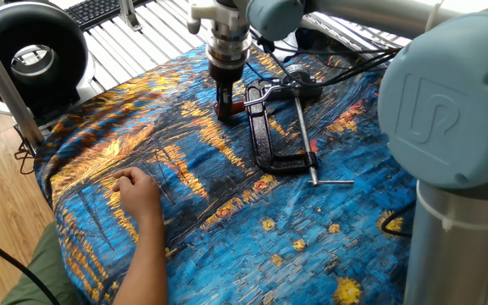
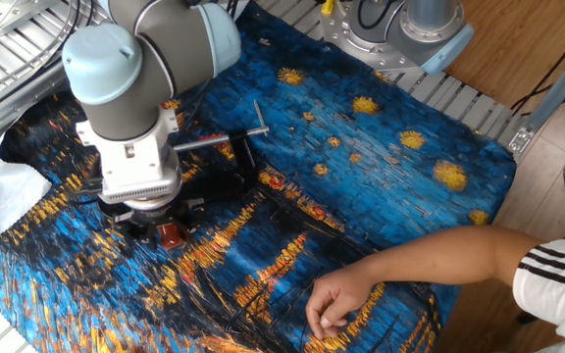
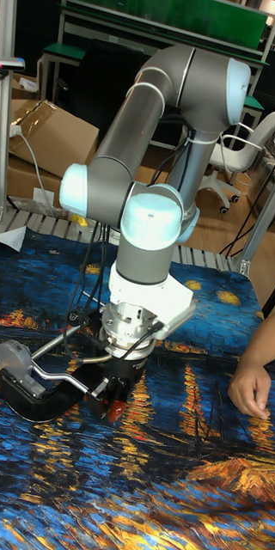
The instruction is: Pull up the lever
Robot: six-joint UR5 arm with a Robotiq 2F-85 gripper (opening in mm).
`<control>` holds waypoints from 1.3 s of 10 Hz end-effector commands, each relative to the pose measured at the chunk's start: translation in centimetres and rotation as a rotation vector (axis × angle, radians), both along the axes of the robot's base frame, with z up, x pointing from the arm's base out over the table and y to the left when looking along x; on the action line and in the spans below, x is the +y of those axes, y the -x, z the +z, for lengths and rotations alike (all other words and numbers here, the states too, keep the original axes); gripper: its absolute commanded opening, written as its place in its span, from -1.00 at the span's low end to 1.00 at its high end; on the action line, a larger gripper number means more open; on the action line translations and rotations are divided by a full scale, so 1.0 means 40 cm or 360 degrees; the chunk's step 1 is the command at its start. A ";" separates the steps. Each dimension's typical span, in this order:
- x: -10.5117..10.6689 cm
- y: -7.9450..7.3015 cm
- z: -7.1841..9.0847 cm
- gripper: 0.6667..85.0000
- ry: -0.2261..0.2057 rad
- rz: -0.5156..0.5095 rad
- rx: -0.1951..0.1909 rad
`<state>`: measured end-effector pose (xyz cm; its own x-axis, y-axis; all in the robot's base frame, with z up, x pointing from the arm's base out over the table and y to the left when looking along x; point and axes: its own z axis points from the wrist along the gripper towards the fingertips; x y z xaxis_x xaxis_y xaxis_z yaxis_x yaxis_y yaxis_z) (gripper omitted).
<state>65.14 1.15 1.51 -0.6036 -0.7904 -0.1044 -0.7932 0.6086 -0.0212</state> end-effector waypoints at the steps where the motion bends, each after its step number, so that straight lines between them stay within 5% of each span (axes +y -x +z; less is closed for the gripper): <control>1: 0.008 0.011 0.004 0.04 -0.0035 -0.0060 0.0022; 6: -0.034 0.008 0.028 -0.46 0.0029 -0.0116 0.0031; 10: -0.080 0.004 0.123 -0.98 0.0194 -0.0229 0.0036; 13: -0.090 0.013 0.164 -0.98 0.0239 -0.0296 0.0054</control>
<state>64.84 -1.89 6.31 -0.7105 -0.7037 0.0060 -0.7017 0.7078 -0.0812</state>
